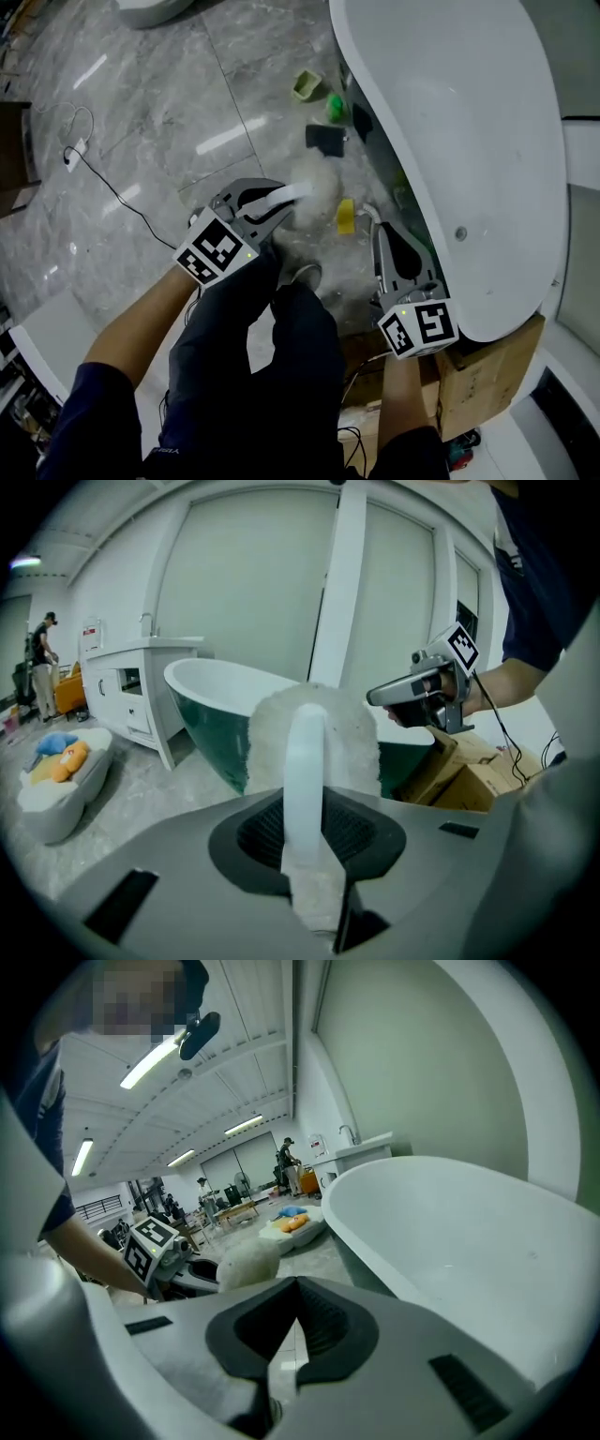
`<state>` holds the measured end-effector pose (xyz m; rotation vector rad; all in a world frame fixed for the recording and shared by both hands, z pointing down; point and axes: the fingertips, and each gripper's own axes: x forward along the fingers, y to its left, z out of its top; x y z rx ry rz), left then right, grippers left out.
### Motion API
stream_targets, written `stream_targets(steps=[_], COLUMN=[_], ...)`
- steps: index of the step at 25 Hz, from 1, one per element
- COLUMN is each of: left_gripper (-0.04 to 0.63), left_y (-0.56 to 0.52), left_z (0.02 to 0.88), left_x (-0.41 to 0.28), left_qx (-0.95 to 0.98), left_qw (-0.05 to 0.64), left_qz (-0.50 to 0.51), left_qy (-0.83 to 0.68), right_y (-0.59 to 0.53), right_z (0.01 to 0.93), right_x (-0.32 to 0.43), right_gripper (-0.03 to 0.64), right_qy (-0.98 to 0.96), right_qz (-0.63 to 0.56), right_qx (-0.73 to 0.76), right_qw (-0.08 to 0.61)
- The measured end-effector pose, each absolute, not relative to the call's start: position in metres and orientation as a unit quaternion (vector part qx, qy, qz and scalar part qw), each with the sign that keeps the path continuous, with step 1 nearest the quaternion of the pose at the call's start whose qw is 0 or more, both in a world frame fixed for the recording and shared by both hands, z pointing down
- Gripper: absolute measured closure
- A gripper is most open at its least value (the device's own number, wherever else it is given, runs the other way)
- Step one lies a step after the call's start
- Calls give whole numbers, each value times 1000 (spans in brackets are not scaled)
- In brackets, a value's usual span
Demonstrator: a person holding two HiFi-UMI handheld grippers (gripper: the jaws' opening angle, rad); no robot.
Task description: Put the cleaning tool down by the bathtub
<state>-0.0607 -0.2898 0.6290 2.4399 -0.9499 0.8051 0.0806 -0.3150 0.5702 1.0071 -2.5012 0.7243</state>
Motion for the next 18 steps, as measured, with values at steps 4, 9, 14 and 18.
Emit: stream_targets(steps=[4, 9, 14, 18], left_gripper=[486, 486, 486, 486], left_y=[-300, -305, -309, -315], left_z=[706, 788, 866, 922], left_x=[-62, -54, -47, -39], left_qx=[872, 874, 874, 872], left_qw=[203, 199, 187, 183], left_qz=[307, 318, 344, 361], left_qy=[-325, -308, -287, -275], right_y=[-323, -326, -337, -344], right_z=[637, 713, 782, 830], right_x=[74, 69, 70, 72], right_gripper=[612, 612, 612, 612], right_qy=[-879, -880, -881, -883], right_qz=[261, 262, 259, 258], right_qx=[353, 345, 345, 339], right_qw=[185, 195, 194, 199])
